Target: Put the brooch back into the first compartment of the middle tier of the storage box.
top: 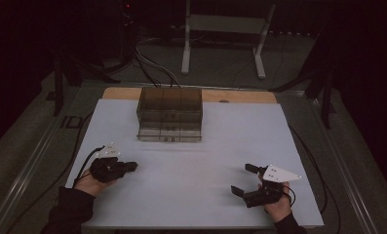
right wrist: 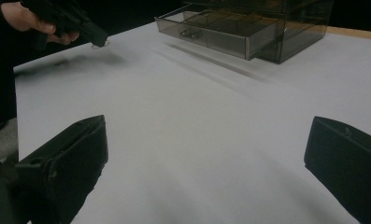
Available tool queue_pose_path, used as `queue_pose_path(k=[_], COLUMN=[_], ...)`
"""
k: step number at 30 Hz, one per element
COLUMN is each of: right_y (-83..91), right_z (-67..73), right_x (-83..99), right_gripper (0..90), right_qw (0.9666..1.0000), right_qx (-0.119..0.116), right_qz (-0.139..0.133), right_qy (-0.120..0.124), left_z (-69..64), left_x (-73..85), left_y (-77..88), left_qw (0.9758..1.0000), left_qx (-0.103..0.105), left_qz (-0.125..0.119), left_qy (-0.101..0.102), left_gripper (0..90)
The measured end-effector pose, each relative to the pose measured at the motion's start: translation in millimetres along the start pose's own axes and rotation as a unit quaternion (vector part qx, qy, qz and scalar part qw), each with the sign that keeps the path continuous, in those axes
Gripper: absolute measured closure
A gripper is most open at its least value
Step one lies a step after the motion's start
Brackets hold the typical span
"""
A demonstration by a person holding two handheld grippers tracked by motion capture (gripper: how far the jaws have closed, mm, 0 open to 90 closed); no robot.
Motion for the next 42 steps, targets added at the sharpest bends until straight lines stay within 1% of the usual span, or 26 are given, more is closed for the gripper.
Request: queue_pose_path(k=[2,4,7,10,15,19,20,21,25,30,33,42], right_y=[-0.4,-0.4,-0.7,-0.6,-0.8,-0.4,-0.4,-0.4,-0.8,-0.5,-0.3,-0.2], right_z=[-0.2,0.1,-0.2,0.3,0.4,0.0,0.0,0.1,0.2,0.0,0.5,0.5], right_x=[-0.1,0.0,-0.2,-0.3,-0.5,-0.9,-0.9,-0.8,-0.8,-0.9,-0.8,-0.7], right_gripper=[0.0,0.0,0.0,0.0,0.0,0.0,0.0,0.0,0.0,0.0,0.0,0.0], right_qw=[1.0,1.0,1.0,1.0,1.0,1.0,1.0,1.0,1.0,1.0,1.0,1.0], right_qx=[-0.001,0.0,0.0,0.0,-0.002,-0.001,-0.001,-0.001,-0.002,-0.002,-0.001,-0.001], right_qz=[0.001,0.001,0.001,0.001,0.0,-0.001,-0.001,0.0,-0.001,-0.001,-0.001,-0.001], right_qy=[-0.003,-0.002,-0.002,-0.003,-0.004,-0.005,-0.005,-0.004,-0.003,-0.004,0.0,0.0], left_z=[-0.5,-1.3,-2.7,-5.6,-6.2,-7.8,-7.8,-9.2,-10.1,-10.7,-11.9,-12.3], left_x=[-1.3,-4.5,-8.5,-13.2,-17.3,-23.1,-23.1,-26.3,-33.0,-38.7,-43.1,-55.7], left_y=[1.0,2.9,6.1,8.6,10.9,13.2,13.2,13.6,13.6,12.5,12.0,10.2], left_qw=[1.0,1.0,0.9999,0.9999,0.9999,0.9999,0.9999,0.9998,0.9997,0.9996,0.9994,0.9992], left_qx=[0.001,0.007,0.009,0.01,0.008,0.011,0.011,0.013,0.014,0.012,0.013,0.016], left_qz=[0.0,-0.006,-0.005,-0.007,0.0,-0.006,-0.006,-0.006,-0.008,-0.001,-0.001,0.001], left_qy=[-0.001,-0.001,-0.005,-0.008,-0.009,-0.01,-0.01,-0.015,-0.018,-0.028,-0.031,-0.036], left_gripper=[87.3,87.3,87.3,87.4,87.4,87.4,87.4,87.4,87.3,87.3,87.3,87.3])
Point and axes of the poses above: each handheld gripper's, and its own axes: y roughly backward along the jaws, x roughly out of its underside, z roughly to its left, the point moved 10 cm from there along -y, roughly forward along the jaws, and after that the axes turned 12 degrees about x, right-handed, at the moved point
